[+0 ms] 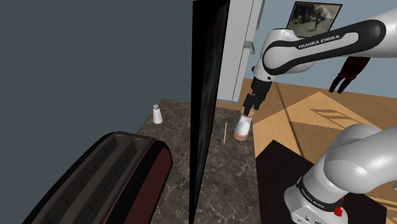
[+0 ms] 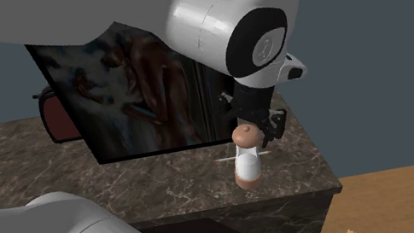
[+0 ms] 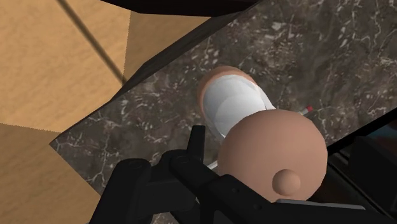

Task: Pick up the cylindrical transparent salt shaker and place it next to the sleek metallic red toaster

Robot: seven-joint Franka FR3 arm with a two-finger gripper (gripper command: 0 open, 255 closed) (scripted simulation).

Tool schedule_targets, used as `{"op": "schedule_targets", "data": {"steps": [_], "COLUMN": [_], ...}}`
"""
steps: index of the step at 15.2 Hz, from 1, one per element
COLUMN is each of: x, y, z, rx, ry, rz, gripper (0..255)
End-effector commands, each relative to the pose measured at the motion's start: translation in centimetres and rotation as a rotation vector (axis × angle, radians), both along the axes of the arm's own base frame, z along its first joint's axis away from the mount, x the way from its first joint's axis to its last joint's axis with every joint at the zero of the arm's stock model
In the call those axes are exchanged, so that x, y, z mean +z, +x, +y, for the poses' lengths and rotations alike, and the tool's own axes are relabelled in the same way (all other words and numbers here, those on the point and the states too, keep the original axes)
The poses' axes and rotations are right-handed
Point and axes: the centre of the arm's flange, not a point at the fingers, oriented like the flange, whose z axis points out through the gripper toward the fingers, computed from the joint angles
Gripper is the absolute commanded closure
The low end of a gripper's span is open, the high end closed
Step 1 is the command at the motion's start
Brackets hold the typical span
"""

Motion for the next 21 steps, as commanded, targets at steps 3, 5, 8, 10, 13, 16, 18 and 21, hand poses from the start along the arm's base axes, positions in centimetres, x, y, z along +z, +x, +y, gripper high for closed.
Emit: {"op": "schedule_targets", "data": {"steps": [3, 5, 8, 10, 13, 16, 18, 21], "x": [-0.5, -0.5, -0.5, -0.5, -0.5, -0.5, 0.1, 1.7], "y": [0.0, 0.0, 0.0, 0.0, 0.0, 0.0, 0.0, 0.0], "z": [0.1, 0.1, 0.1, 0.1, 0.1, 0.1, 0.1, 0.1], "rx": [0.0, 0.0, 0.0, 0.0, 0.0, 0.0, 0.0, 0.0], "ry": [0.0, 0.0, 0.0, 0.0, 0.0, 0.0, 0.0, 0.0], "rz": [-0.001, -0.001, -0.001, -0.001, -0.001, -0.001, -0.001, -0.001], "gripper": [0, 0, 255, 255, 255, 255, 255, 255]}}
